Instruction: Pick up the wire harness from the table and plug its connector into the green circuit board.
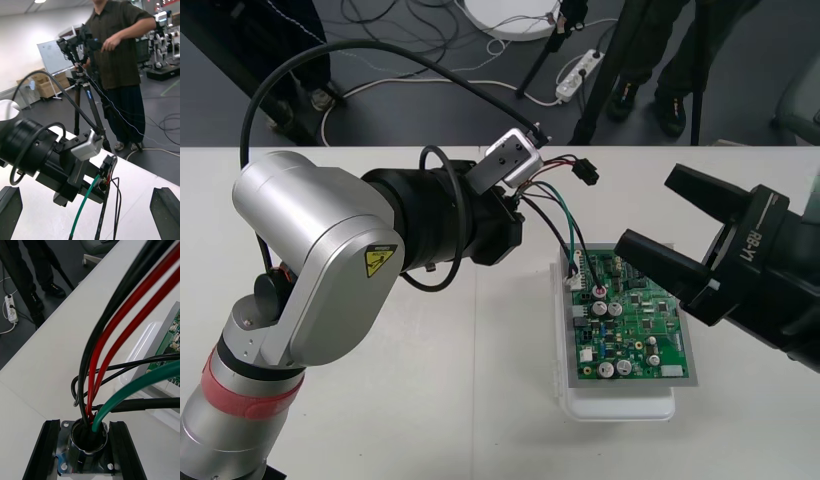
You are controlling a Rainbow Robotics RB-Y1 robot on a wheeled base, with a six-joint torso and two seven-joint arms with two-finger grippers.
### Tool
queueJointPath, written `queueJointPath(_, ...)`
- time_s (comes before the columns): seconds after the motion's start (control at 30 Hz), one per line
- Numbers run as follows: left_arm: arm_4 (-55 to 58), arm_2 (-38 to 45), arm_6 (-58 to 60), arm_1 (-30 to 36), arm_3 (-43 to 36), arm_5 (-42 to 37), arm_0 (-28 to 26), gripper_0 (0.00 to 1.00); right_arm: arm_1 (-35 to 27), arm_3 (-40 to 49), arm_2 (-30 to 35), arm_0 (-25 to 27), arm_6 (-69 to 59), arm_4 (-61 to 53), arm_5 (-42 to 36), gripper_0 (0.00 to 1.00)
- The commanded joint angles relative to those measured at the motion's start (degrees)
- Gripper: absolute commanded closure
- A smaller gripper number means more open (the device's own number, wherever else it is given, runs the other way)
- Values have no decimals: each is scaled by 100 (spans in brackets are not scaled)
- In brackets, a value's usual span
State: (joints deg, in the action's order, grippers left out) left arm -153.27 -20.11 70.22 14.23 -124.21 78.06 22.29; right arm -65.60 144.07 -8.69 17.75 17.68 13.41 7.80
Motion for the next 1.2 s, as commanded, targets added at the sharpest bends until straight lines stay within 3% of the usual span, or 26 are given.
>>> queueJointPath(0.03,131,-20,-334,-157,-244,-344,-5,100,180,297,-590,-386,-194,100,-560,0)
queueJointPath(0.3,140,-28,-439,-149,-235,-344,-23,100,224,359,-1161,-896,-274,460,-1298,0)
queueJointPath(0.6,166,-28,-544,-157,-244,-432,-41,100,347,385,-1495,-1309,-335,425,-1518,0)
queueJointPath(0.83,193,-28,-527,-157,-235,-494,-49,100,470,587,-1961,-1740,-344,434,-2380,0)
queueJointPath(1.2,333,-55,-536,-157,-244,-494,-49,100,540,593,-2181,-2074,-379,346,-2643,0)
